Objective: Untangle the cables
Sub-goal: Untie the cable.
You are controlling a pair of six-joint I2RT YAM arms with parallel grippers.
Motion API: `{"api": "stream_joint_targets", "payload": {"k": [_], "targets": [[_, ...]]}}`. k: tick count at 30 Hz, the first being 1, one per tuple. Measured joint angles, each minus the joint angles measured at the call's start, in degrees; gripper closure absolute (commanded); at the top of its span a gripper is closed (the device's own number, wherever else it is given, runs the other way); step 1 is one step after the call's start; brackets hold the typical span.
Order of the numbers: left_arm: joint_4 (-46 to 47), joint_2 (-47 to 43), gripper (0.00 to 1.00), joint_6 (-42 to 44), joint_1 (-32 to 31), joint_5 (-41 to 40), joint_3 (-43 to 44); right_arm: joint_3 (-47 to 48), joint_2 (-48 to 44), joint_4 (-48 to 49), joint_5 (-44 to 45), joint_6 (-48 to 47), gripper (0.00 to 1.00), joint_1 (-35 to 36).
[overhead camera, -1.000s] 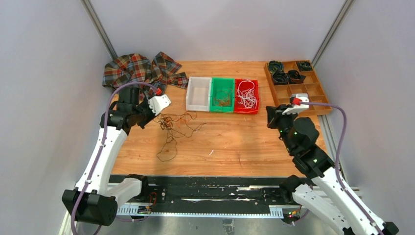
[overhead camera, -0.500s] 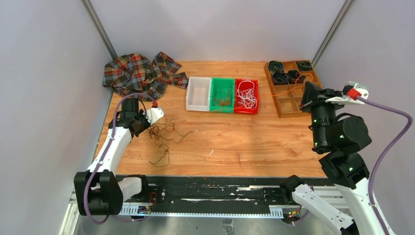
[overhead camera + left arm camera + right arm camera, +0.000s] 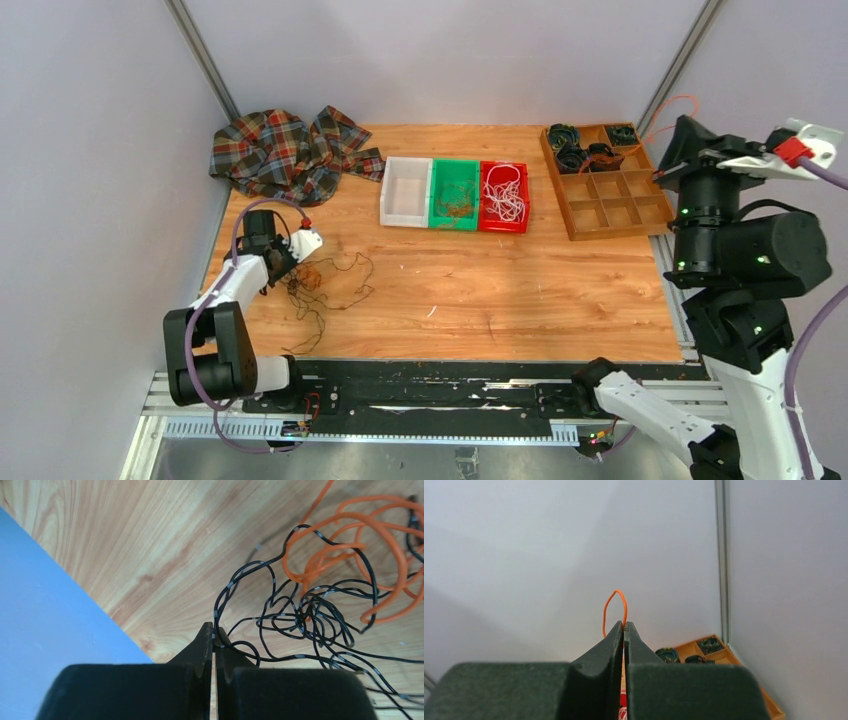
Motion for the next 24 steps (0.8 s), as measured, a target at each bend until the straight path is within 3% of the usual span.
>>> {"api": "stream_joint_targets", "payload": {"k": [17,24], "targets": [[0.24,2.03,0.99,-0.46,4.04,3.85,3.06,18.21,8.92,0.11,4.04,-6.78,0.99,-0.07],[0.79,7.65,0.99,-1.01,6.73,4.20,3.52,27.39,11.89,-0.70,4.92,-9.86,1.00,-0.07]]}}
